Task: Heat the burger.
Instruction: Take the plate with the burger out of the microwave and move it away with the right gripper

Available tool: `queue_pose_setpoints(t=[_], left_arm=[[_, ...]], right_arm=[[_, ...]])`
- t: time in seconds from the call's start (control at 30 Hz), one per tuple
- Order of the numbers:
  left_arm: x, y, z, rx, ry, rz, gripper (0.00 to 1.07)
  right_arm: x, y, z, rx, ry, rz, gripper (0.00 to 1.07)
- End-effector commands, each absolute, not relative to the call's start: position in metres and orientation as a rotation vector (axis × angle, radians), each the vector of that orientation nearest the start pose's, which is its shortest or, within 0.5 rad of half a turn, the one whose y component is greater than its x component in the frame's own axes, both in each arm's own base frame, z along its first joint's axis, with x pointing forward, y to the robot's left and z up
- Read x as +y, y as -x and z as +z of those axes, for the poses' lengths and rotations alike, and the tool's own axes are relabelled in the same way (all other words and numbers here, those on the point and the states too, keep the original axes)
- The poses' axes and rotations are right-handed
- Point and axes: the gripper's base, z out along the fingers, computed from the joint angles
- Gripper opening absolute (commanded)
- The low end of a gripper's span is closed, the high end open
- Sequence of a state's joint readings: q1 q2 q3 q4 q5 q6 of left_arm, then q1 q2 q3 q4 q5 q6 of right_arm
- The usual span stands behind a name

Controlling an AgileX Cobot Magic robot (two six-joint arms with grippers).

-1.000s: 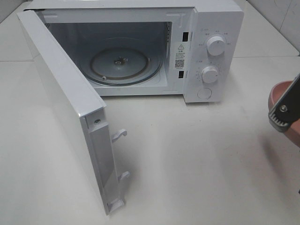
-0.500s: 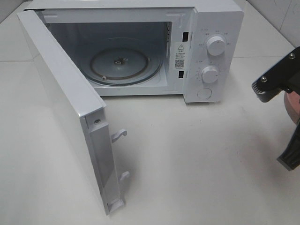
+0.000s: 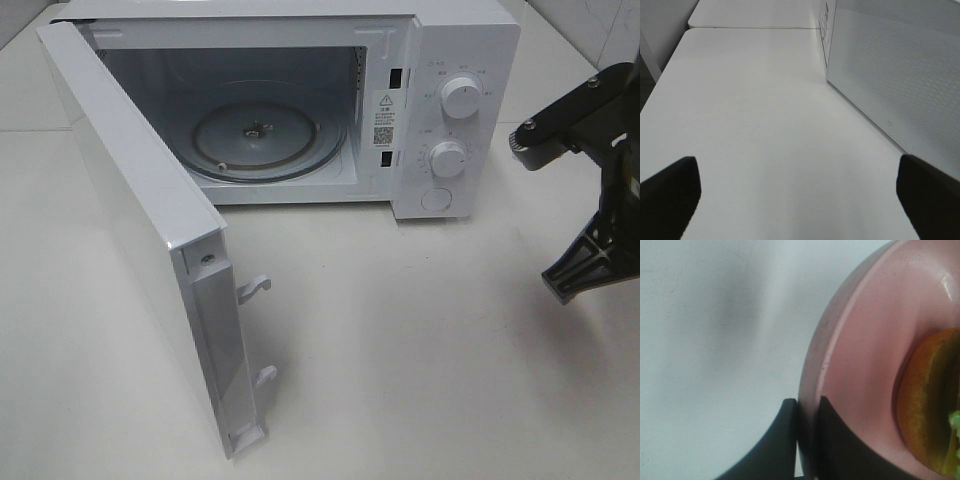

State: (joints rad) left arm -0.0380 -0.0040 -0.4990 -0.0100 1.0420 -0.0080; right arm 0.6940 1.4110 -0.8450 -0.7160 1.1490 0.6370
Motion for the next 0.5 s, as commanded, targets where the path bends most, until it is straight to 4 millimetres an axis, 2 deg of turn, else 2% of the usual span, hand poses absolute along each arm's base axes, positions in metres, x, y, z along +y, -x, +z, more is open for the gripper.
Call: queue_pose_setpoints(t=[0.03,0.17,0.3,0.5], left_arm=[[0.000,0.008,0.278,1.998,-0.024,-0.033,1.03],[0.000,0.008,0.278,1.998,-0.024,-0.033,1.03],[0.000,0.008,0.278,1.998,-0.024,-0.033,1.03],[0.000,0.008,0.278,1.998,-0.024,-0.033,1.03]], right_arm=[[0.105,-0.223,0.240,2.612,0.451,-0.870,0.03],[0.106,-0.225,0.237,2.618,0.431,-0.869,0.03],[0.095,-0.233,0.231,2.651,0.336,-0.889,0.04],[0.084,-0.243,0.224,2.678,0.283,-0.884,0.05]])
